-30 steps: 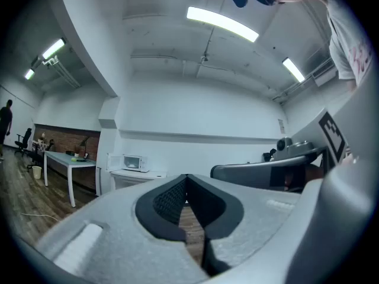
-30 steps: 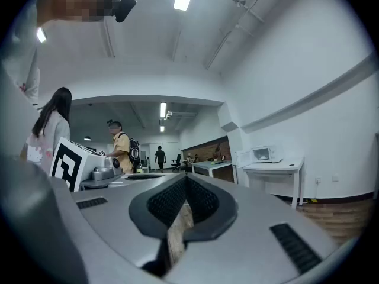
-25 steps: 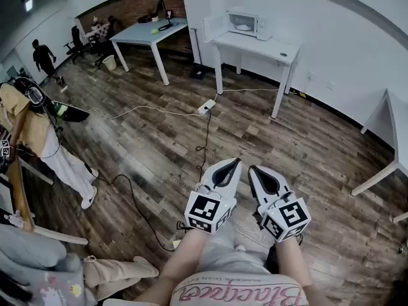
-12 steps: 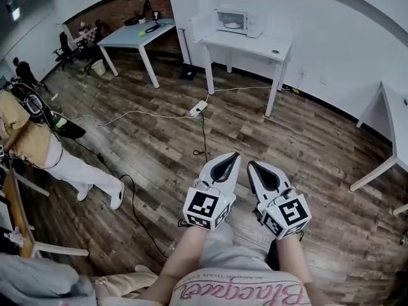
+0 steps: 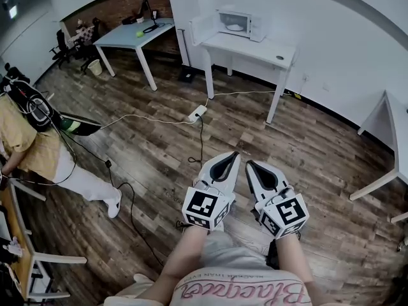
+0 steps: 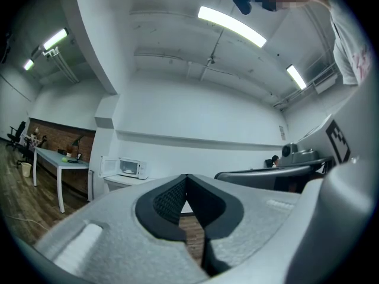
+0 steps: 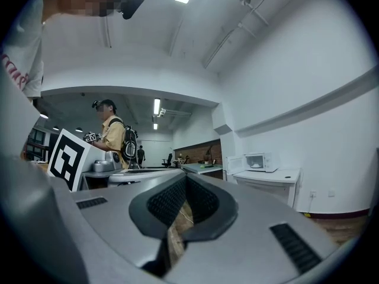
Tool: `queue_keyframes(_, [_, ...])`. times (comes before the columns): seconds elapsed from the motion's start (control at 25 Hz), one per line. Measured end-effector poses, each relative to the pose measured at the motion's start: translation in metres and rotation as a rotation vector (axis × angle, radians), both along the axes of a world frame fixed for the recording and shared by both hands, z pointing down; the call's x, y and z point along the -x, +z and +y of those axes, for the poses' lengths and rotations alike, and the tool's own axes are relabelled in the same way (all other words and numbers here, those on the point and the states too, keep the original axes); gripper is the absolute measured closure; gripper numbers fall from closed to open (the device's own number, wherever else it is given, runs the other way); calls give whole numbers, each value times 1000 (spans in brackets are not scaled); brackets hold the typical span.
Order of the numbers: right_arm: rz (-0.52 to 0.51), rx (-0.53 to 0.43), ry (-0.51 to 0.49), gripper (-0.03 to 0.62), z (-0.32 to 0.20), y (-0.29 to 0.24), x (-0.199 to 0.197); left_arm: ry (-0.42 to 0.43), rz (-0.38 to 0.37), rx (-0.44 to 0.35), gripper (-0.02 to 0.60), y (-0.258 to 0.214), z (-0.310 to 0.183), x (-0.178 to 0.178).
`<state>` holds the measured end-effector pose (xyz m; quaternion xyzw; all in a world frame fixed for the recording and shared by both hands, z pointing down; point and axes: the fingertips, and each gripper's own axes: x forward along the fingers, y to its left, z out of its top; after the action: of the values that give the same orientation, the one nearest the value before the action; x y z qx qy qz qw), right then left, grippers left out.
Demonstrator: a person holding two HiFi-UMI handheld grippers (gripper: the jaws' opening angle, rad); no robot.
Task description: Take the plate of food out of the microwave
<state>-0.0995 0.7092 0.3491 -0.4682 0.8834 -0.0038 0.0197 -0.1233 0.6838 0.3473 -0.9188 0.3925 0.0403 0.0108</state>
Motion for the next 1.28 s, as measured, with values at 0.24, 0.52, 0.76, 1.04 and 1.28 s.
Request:
queue_keyframes(0.24, [27,-21,1,589,-45,-2,9,15,4,-5,575,-1,-46,4])
queue_keyframes(0.52, [34,-39,34,589,-98,-8,22,22,-27,3,575,-4,-98,17])
queue_keyframes(0.76, [29,-24,75,589,-126,-7,29,41,-43,-9,575,-4,-125,26])
queue_keyframes(1.04, [33,9,106,589,-133,-1,29,53,-72,16,575,5,-135,28])
queue_keyframes(1.28, [45,12,114,589,-144,0,23,69,-65,34,575,7,-144,20])
